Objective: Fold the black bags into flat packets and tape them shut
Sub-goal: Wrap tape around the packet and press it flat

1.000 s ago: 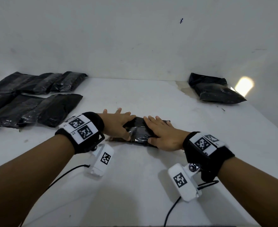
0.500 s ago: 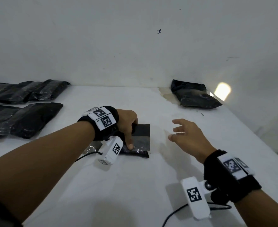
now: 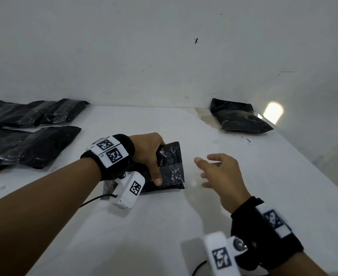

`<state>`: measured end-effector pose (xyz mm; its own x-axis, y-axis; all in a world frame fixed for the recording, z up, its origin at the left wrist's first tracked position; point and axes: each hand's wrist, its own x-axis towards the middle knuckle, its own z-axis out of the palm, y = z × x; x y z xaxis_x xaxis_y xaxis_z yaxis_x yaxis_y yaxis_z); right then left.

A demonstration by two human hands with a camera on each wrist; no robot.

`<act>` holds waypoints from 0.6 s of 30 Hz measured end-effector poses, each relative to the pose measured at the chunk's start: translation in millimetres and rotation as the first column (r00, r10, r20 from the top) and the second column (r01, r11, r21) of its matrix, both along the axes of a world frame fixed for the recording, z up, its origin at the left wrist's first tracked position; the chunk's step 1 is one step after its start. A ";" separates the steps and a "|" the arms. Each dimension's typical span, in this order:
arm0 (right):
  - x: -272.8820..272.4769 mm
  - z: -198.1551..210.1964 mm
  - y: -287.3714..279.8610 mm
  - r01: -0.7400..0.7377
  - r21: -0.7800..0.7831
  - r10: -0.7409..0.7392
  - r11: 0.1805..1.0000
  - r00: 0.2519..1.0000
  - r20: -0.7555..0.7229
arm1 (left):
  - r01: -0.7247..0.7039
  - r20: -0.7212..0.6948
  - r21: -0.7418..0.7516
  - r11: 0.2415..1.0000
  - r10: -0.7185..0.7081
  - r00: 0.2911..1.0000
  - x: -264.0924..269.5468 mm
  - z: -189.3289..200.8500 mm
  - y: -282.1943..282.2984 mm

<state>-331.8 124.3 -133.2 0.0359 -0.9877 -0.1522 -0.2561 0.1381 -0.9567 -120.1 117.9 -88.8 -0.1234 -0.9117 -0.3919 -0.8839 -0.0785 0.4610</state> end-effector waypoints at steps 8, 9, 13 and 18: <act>13.9 12.7 0.8 -0.328 0.370 0.091 0.869 0.841 0.533 | -0.003 -0.201 -0.102 0.995 -0.018 0.979 2.3 22.1 22.1; 17.2 12.8 2.3 -0.322 0.356 0.082 0.877 0.832 0.549 | -0.002 -0.216 -0.103 0.995 -0.021 0.976 2.5 23.6 24.3; 22.2 12.7 5.7 -0.383 0.345 0.094 0.857 0.774 0.626 | -0.010 -0.247 -0.129 0.992 -0.022 0.969 8.5 29.2 34.1; 23.1 13.2 11.5 -0.432 0.335 0.109 0.837 0.732 0.672 | -0.033 -0.280 -0.161 0.986 -0.013 0.960 14.2 36.4 46.4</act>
